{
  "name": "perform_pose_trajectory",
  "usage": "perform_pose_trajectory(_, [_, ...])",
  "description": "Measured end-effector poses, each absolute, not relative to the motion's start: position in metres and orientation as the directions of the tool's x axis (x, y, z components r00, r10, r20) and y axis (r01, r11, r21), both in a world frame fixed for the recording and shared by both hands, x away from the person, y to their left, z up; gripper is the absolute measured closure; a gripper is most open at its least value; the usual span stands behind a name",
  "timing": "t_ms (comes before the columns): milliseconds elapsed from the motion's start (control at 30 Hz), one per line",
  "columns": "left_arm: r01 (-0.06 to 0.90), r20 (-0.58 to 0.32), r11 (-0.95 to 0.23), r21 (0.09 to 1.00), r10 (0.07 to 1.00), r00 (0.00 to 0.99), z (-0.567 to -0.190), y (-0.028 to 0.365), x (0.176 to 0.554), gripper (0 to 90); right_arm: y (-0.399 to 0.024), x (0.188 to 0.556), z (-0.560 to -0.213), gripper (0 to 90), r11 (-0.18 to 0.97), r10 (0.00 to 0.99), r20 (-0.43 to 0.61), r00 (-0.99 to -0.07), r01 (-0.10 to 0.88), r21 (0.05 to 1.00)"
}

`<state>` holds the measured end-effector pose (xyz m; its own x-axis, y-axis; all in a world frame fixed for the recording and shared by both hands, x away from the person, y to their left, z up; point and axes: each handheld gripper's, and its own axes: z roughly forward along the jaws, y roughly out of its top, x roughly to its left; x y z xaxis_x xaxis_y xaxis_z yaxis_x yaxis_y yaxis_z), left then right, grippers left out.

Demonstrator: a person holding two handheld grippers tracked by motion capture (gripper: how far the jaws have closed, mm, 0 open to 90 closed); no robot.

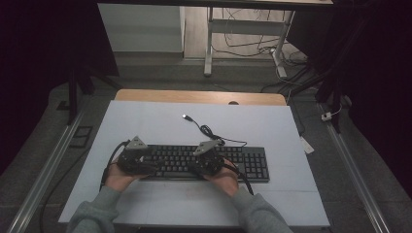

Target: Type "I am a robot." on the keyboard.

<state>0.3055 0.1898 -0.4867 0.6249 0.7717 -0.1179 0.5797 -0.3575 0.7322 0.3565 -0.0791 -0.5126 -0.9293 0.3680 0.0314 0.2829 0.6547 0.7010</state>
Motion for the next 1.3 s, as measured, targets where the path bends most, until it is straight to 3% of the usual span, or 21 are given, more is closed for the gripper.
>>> perform_pose_trajectory(500, [0.579,-0.117,-0.354,0.735,0.774,0.622,-0.487,0.190,0.305,31.3,-0.080,0.355,-0.511,90.0,0.642,0.378,0.018,-0.926,0.276,0.715])
perform_pose_trajectory(967, [0.574,-0.115,-0.343,0.744,0.780,0.615,-0.485,0.194,0.304,31.4,-0.118,0.359,-0.491,89.9,0.550,0.446,0.030,-0.894,0.301,0.779])
perform_pose_trajectory(1300, [0.571,-0.108,-0.353,0.741,0.777,0.620,-0.485,0.192,0.303,31.0,-0.148,0.354,-0.490,62.3,0.492,0.509,0.029,-0.860,0.318,0.810])
